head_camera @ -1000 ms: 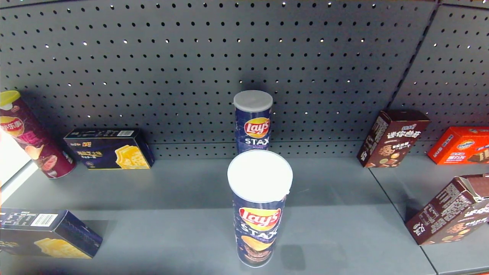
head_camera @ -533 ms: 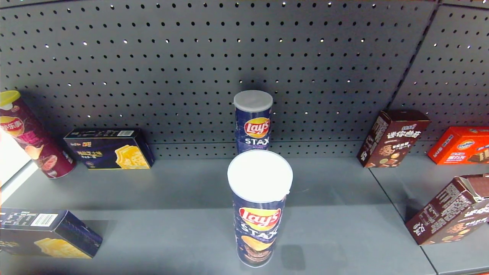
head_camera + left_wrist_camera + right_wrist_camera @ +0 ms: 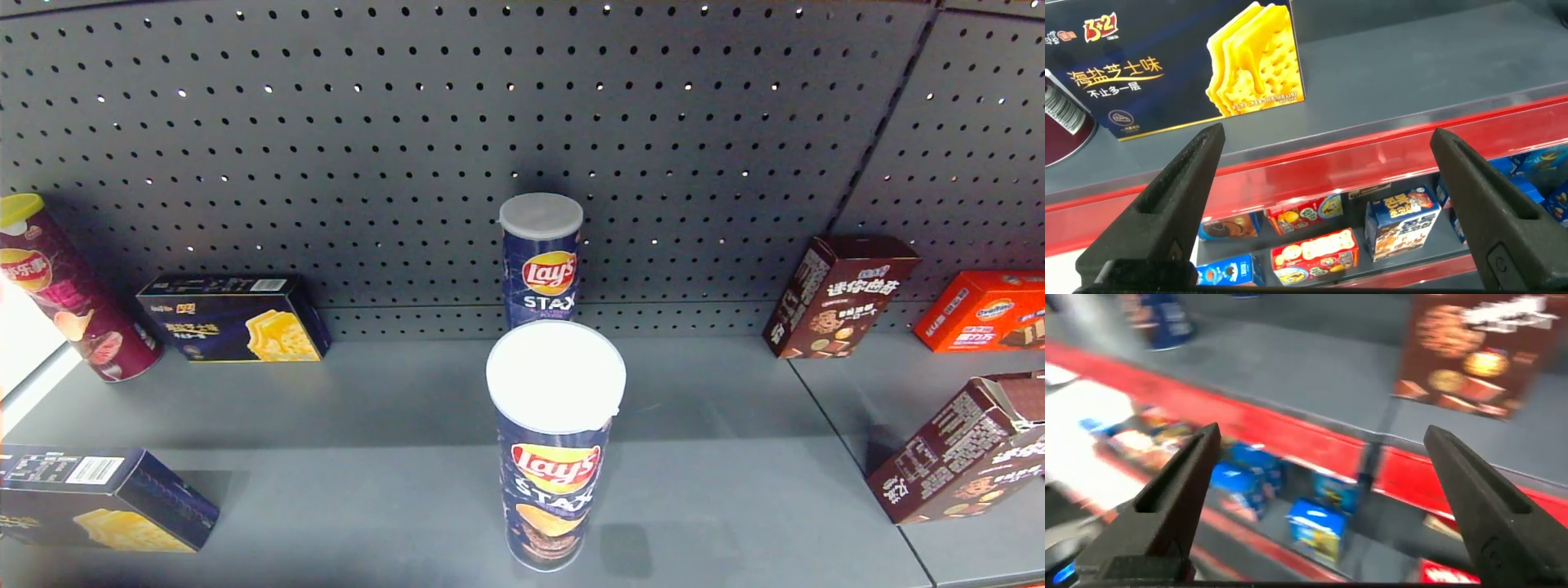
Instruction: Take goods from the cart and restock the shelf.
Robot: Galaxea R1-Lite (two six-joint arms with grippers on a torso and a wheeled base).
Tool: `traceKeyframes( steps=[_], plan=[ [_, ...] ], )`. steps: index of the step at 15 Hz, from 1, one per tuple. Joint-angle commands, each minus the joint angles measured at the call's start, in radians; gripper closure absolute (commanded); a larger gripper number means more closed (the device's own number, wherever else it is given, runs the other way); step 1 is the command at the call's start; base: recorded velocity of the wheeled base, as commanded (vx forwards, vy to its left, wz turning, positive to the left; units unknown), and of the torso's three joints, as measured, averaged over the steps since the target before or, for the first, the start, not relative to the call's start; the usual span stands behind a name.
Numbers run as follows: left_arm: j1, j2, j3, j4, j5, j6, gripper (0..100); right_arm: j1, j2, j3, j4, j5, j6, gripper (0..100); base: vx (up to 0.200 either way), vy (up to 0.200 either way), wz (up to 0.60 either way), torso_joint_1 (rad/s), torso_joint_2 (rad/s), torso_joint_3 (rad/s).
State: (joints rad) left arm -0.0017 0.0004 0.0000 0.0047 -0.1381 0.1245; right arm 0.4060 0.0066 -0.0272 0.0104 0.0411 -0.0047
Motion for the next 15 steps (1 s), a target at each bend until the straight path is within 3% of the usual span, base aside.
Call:
traceKeyframes(
  steps=[1, 7, 9, 12, 15],
  plan=[
    [0.0, 0.001, 0.0, 0.0, 0.0, 0.0, 0, -0.096, 0.036, 0.0, 0.0, 0.002, -0.001, 0, 0.0, 0.0, 0.0, 0.0, 0.0, 0.0],
    [0.0, 0.001, -0.002, 0.001, 0.0, 0.0, 0, -0.141, 0.082, 0.001, 0.0, -0.113, -0.017, 0, 0.0, 0.0, 0.0, 0.0, 0.0, 0.0],
    [0.0, 0.001, -0.002, 0.001, 0.0, 0.0, 0, -0.211, 0.116, 0.024, -0.004, -0.095, -0.015, 0, 0.0, 0.0, 0.0, 0.0, 0.0, 0.0],
    [0.0, 0.001, -0.002, 0.001, 0.0, 0.0, 0, -0.233, 0.121, 0.024, -0.004, -0.095, -0.015, 0, 0.0, 0.0, 0.0, 0.0, 0.0, 0.0],
    [0.0, 0.001, -0.002, 0.003, 0.0, 0.0, 0, -0.4, 0.145, 0.026, -0.004, -0.093, -0.015, 0, 0.0, 0.0, 0.0, 0.0, 0.0, 0.0]
  ],
)
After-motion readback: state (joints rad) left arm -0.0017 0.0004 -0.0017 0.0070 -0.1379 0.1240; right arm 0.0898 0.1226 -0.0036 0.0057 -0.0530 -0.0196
